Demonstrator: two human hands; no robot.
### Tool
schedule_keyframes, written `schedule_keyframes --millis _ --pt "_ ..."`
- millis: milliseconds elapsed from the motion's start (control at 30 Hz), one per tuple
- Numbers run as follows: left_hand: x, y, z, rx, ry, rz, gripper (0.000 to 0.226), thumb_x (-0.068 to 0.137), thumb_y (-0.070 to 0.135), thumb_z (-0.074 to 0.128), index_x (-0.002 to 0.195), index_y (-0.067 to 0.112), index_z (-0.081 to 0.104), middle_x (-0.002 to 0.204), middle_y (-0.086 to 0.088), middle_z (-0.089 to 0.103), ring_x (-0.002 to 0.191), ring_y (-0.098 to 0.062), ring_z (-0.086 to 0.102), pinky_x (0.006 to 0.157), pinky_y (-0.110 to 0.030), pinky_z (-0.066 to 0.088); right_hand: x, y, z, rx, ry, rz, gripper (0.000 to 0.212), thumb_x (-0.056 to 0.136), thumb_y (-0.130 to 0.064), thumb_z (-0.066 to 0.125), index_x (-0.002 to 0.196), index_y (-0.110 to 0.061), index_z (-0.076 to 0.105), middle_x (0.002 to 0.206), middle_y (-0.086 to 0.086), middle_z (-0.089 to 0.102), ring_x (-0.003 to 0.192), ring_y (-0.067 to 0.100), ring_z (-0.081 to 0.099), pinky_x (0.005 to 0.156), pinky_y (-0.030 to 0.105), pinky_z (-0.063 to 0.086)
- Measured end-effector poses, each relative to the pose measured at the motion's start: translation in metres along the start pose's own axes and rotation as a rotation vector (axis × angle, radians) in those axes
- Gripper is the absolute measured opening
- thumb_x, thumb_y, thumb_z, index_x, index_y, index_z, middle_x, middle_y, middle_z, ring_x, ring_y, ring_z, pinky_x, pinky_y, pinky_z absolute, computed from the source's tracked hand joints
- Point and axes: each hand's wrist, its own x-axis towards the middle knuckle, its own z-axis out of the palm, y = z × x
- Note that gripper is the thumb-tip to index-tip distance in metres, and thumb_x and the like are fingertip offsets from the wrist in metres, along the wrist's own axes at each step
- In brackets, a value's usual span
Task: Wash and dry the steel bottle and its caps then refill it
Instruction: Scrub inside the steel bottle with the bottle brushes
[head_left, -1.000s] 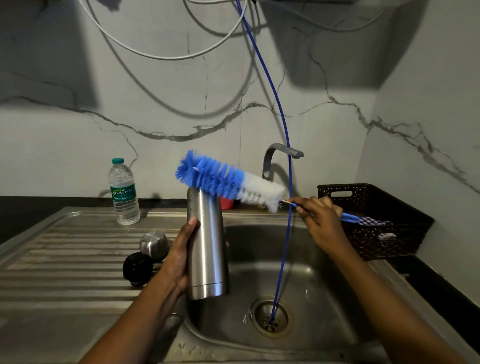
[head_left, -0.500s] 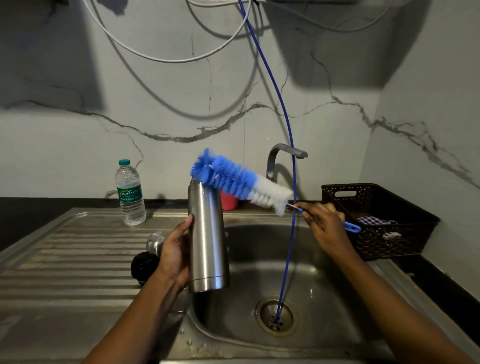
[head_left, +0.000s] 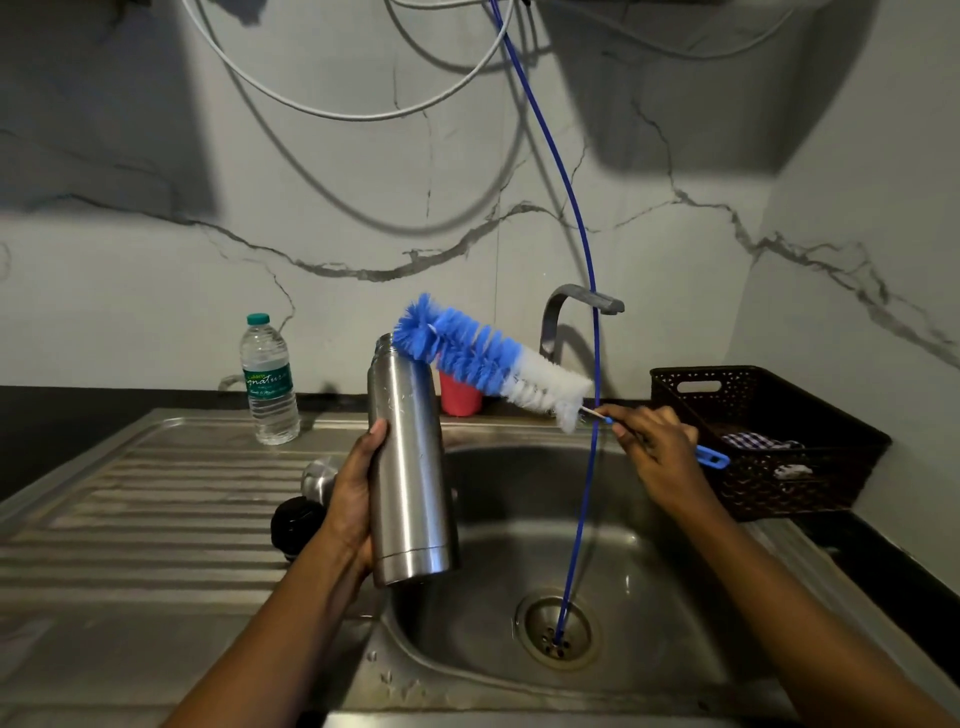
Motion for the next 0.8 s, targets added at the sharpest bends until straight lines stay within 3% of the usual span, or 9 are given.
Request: schedule_keyframes --millis 100,200,267,300,367,467,600,800 --pt "-0.001 -0.001 0.003 -0.002 0.004 0.006 0.100 0.031 0.053 0.091 0.110 -0.001 0.060 0.083 -0.022 0.067 0.062 -0.035 0.067 0.058 -0.040 0.058 0.003 -0.021 0.014 0.011 -0.017 -0.046 0.030 0.090 -0.033 0.043 0.114 -0.040 0.058 0.085 -0.009 0.059 0.087 0.012 0.045 0.067 0.029 0.016" --pt "-0.001 0.000 0.002 -0.076 -0.001 0.038 0.066 0.064 0.055 0.072 0.101 0.001 0.065 0.080 -0.021 0.068 0.063 -0.033 0.068 0.058 -0.041 0.059 -0.002 -0.006 0.011 0.008 -0.021 0.002 0.028 0.089 -0.034 0.042 0.112 -0.042 0.056 0.082 -0.012 0.056 0.089 0.016 0.048 0.068 0.029 0.016" --pt "-0.001 0.002 0.001 -0.104 -0.020 0.055 0.055 0.075 0.052 0.060 0.096 0.002 0.071 0.084 -0.020 0.069 0.067 -0.032 0.069 0.065 -0.044 0.059 -0.006 0.007 0.003 0.005 -0.012 0.055 0.026 0.088 -0.035 0.042 0.109 -0.043 0.054 0.078 -0.016 0.053 0.089 0.018 0.049 0.068 0.029 0.015" --pt "-0.001 0.002 0.001 -0.103 -0.041 0.061 0.054 0.072 0.050 0.066 0.096 0.003 0.073 0.088 -0.020 0.069 0.072 -0.032 0.069 0.071 -0.045 0.057 -0.006 0.008 0.000 0.007 -0.001 0.062 0.026 0.087 -0.035 0.043 0.109 -0.043 0.054 0.077 -0.018 0.052 0.089 0.017 0.049 0.067 0.029 0.015" --pt "-0.002 0.001 0.002 -0.095 -0.050 0.060 0.060 0.060 0.046 0.078 0.100 0.002 0.073 0.096 -0.022 0.068 0.081 -0.035 0.069 0.077 -0.046 0.056 -0.002 -0.004 0.002 0.022 0.006 0.029 0.027 0.088 -0.034 0.043 0.110 -0.043 0.054 0.077 -0.016 0.053 0.087 0.015 0.047 0.066 0.029 0.015" --pt "-0.002 0.000 0.001 -0.082 -0.034 0.038 0.064 0.064 0.050 0.068 0.104 0.000 0.069 0.094 -0.023 0.067 0.077 -0.035 0.068 0.071 -0.042 0.057 0.002 -0.026 0.015 0.030 -0.015 -0.030 0.031 0.089 -0.033 0.043 0.114 -0.038 0.060 0.081 -0.011 0.056 0.085 0.011 0.043 0.067 0.029 0.017" --pt "0.000 0.001 -0.002 -0.038 -0.061 0.019 0.100 0.036 0.057 0.089 0.114 0.002 0.059 0.086 -0.020 0.068 0.067 -0.030 0.068 0.063 -0.037 0.059 -0.006 -0.004 0.009 0.035 -0.030 0.029 0.027 0.089 -0.035 0.041 0.111 -0.043 0.055 0.079 -0.014 0.053 0.088 0.014 0.046 0.070 0.029 0.017" --pt "0.000 -0.001 -0.001 -0.041 -0.043 0.040 0.103 0.031 0.052 0.091 0.113 0.001 0.058 0.086 -0.019 0.066 0.064 -0.033 0.067 0.060 -0.039 0.059 -0.003 -0.019 0.016 0.088 -0.059 0.025 0.023 0.095 -0.032 0.045 0.114 -0.041 0.054 0.082 -0.017 0.051 0.088 0.008 0.041 0.073 0.028 0.019"
